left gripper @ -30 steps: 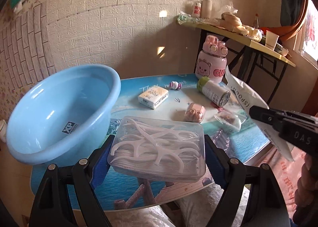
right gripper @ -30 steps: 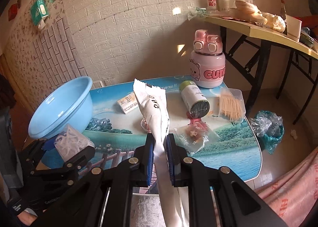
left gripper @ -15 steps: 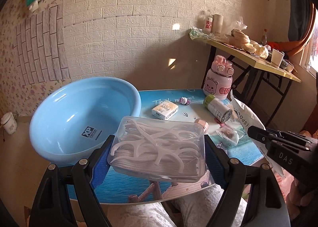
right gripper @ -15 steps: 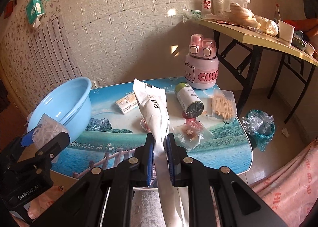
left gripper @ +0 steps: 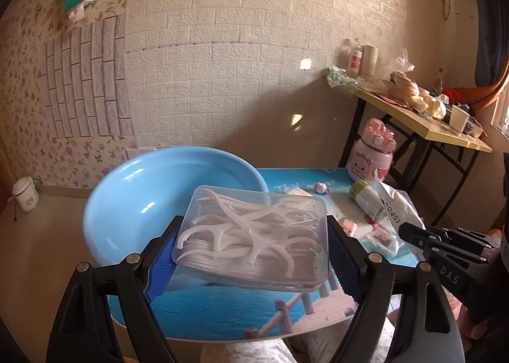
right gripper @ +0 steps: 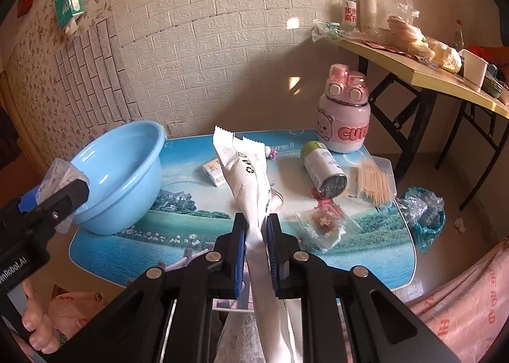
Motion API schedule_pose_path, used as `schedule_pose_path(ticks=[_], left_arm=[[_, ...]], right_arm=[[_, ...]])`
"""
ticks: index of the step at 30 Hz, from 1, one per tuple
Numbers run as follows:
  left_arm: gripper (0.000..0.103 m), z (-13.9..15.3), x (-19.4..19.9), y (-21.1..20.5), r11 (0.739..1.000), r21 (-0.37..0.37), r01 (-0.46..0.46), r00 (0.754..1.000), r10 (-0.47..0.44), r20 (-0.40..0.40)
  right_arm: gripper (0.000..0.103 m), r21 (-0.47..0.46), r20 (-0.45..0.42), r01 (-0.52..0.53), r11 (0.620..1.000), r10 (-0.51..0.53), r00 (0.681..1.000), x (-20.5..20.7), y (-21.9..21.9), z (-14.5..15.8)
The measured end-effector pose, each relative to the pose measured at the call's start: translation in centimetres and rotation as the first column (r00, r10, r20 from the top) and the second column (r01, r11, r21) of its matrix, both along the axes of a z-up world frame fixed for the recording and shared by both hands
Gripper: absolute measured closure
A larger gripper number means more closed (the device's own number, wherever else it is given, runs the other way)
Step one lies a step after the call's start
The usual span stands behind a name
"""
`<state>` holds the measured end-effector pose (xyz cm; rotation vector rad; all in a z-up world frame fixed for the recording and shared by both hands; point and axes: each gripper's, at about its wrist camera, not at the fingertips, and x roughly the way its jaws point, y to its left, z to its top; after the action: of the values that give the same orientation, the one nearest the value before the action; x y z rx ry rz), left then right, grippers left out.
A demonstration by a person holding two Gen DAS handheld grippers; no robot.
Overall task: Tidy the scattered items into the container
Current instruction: 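Carry both held items over the light blue basin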
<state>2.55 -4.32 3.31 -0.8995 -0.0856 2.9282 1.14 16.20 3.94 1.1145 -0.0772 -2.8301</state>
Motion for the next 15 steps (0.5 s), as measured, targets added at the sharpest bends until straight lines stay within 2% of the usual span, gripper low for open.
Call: schedule_pose_path(ticks=[11,15], left_arm=[[0.02,1.7,-1.5,-5.0,0.996,-0.032,-0.087,0.996,0.087,-0.007],[0.02,1.7,-2.3,-6.6,0.992,-0.046,-0.114,0.993,0.114,0.002]], right_arm=[[0.09,0.056,-0.062,-0.137,0.989,0.14,0.988,-3.6,-7.0,2.6],[0.09,0.053,-0.033,-0.189,0.981,0.191,0.981,-5.0,-9.6,2.6]])
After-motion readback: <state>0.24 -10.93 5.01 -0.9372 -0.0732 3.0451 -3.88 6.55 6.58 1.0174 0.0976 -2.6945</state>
